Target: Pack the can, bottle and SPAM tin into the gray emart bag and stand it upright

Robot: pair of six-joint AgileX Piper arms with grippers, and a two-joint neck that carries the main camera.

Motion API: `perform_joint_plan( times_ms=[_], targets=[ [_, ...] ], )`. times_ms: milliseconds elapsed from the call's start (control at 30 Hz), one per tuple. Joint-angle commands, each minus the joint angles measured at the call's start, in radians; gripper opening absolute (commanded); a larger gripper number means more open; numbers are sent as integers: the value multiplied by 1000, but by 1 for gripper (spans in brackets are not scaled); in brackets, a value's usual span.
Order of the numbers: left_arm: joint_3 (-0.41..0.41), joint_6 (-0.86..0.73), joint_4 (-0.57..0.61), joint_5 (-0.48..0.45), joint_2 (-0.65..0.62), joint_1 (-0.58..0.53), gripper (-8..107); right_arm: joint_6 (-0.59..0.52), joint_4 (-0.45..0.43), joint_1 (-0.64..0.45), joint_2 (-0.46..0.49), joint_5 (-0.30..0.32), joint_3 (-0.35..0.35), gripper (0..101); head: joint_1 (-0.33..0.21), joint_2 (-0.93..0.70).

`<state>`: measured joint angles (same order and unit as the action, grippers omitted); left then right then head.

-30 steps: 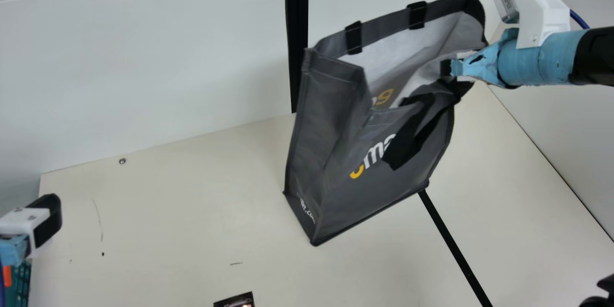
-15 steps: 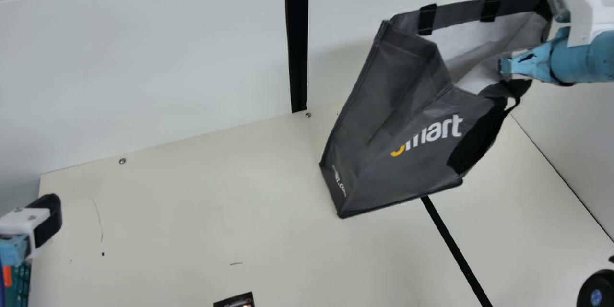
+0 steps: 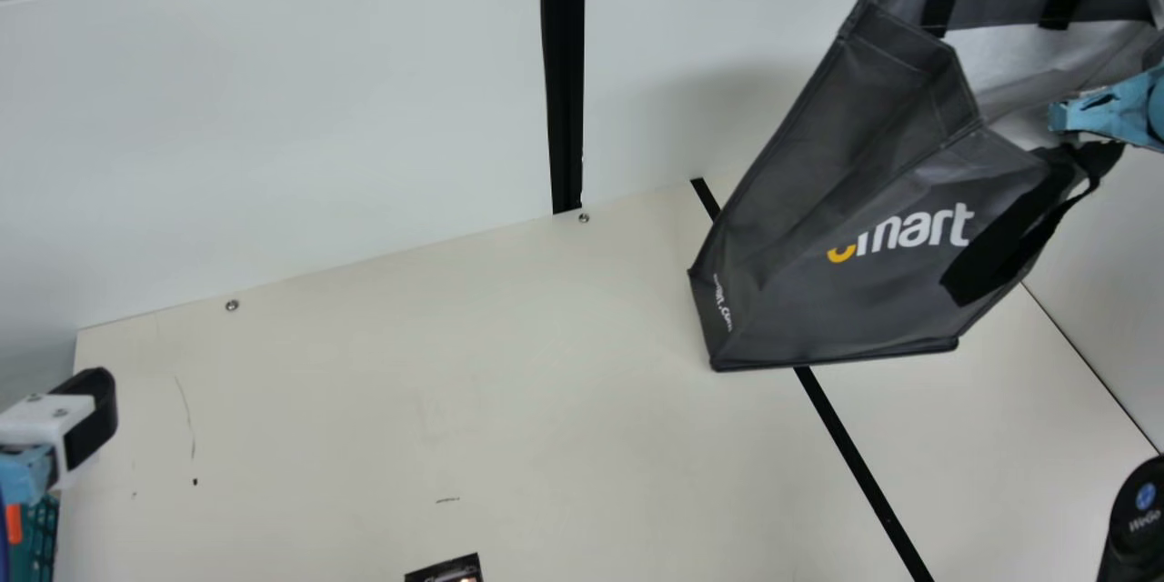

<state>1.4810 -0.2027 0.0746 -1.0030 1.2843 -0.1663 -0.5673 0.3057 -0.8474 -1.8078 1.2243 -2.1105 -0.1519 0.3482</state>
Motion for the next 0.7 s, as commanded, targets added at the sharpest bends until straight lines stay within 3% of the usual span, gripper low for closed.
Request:
perform_joint_plan(
  times_ms=[0, 200, 667],
  targets=[
    [0, 0, 0, 0, 0, 0, 90, -6, -10, -11, -14, -4, -24, 0, -23, 1],
    [0, 0, 0, 0, 0, 0, 90, -20, -30, -43, -47, -4, -75, 0, -23, 1],
    [0, 0, 0, 0, 0, 0, 90, -35, 29, -70, -38, -4, -90, 47, -23, 1]
  ],
)
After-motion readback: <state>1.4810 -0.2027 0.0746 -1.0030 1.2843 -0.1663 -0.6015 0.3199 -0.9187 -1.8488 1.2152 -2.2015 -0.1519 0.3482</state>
